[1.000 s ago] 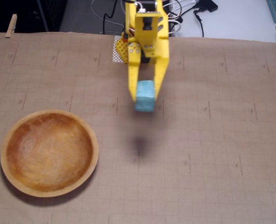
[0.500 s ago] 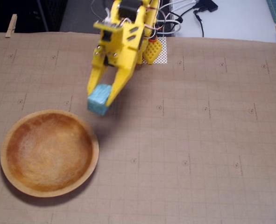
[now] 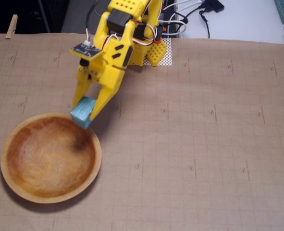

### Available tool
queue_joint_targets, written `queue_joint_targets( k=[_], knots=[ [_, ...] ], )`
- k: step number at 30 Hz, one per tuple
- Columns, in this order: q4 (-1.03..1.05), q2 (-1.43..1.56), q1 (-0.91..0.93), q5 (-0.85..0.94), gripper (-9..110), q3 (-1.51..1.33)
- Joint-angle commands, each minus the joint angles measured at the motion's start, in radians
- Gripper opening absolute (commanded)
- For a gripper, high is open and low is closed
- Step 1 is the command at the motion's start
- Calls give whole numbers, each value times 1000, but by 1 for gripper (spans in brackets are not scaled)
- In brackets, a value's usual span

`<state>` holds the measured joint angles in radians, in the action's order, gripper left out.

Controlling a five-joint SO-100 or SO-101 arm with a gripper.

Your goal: Grasp a blue block and put it in the bowl.

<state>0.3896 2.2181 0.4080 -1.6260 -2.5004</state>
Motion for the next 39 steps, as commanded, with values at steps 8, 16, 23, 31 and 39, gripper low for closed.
queue_joint_targets(
  k=[8, 16, 23, 31, 39],
  knots=[
    [-112, -176, 32, 9, -3, 78],
    [-169, -275, 29, 11, -3, 69],
    [-181, -281, 14, 9, -3, 37],
    [-183, -324, 55, 44, -3, 115],
    [-238, -472, 55, 46, -3, 272]
  ],
)
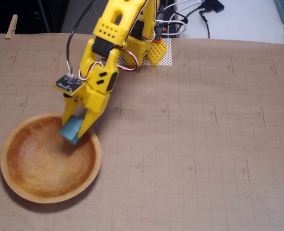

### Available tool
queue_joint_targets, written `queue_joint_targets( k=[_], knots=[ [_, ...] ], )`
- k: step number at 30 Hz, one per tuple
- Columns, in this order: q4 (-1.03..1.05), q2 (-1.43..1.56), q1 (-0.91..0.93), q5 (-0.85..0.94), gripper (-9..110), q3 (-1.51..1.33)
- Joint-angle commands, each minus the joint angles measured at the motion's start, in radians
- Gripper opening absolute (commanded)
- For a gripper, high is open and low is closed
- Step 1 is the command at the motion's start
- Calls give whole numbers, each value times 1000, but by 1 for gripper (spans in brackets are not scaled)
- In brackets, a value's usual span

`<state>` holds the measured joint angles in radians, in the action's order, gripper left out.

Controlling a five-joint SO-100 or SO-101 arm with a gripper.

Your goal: Grasp a blue block and put it in the bowl.

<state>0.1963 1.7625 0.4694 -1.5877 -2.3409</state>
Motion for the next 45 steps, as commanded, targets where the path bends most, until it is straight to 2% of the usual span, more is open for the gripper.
queue_joint_targets(
  k=[1, 16, 36, 39, 45],
  knots=[
    [-55, -38, -6, 8, -3, 126],
    [-74, -356, -49, -28, -3, 379],
    [-67, -549, -12, -38, -2, 577],
    [-66, -551, -8, -35, 3, 577],
    [-63, -549, -6, -37, 25, 577]
  ],
)
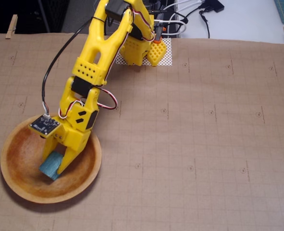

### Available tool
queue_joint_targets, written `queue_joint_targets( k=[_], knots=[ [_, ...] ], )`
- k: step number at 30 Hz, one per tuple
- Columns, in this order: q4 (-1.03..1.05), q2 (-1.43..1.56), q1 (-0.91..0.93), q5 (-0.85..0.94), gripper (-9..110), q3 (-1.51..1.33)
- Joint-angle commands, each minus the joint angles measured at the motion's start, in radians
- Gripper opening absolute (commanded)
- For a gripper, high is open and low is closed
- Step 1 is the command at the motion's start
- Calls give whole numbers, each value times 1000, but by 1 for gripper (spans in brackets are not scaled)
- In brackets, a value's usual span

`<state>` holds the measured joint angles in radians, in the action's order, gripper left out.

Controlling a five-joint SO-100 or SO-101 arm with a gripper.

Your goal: Grasp a blue block and put it in the bowl.

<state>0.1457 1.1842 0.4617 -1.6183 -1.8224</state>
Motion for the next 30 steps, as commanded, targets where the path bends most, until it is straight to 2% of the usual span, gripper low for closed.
queue_joint_targets(
  k=[1, 7, 14, 30],
  knots=[
    [-12, 29, 2, -6, 28, 58],
    [-12, 35, -6, -6, 40, 58],
    [-9, 44, -11, -8, 41, 55],
    [-6, 457, -74, -9, 41, -204]
  ],
)
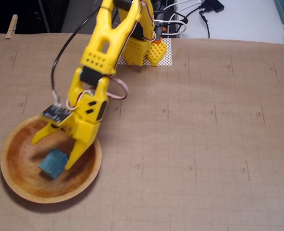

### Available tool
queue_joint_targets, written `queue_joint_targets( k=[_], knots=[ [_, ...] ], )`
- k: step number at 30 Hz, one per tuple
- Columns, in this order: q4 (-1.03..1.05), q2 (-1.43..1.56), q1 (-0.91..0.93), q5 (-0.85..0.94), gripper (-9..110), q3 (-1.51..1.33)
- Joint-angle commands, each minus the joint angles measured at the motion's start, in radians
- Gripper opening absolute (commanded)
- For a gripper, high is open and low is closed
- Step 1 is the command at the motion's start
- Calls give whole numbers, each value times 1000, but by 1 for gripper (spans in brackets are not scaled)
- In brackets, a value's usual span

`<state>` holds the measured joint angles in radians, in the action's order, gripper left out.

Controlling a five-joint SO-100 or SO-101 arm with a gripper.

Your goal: Grasp a blue block and put it in the bowl.

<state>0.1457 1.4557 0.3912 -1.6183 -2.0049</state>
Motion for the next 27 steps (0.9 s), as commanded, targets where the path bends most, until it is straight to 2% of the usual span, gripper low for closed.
queue_joint_targets(
  k=[1, 7, 16, 27],
  knots=[
    [-6, 218, -6, -8, 41, -49],
    [9, 442, -8, 0, 41, -202],
    [267, 732, -9, 2, 41, -256],
    [420, 1149, -91, 2, 40, -442]
  ],
)
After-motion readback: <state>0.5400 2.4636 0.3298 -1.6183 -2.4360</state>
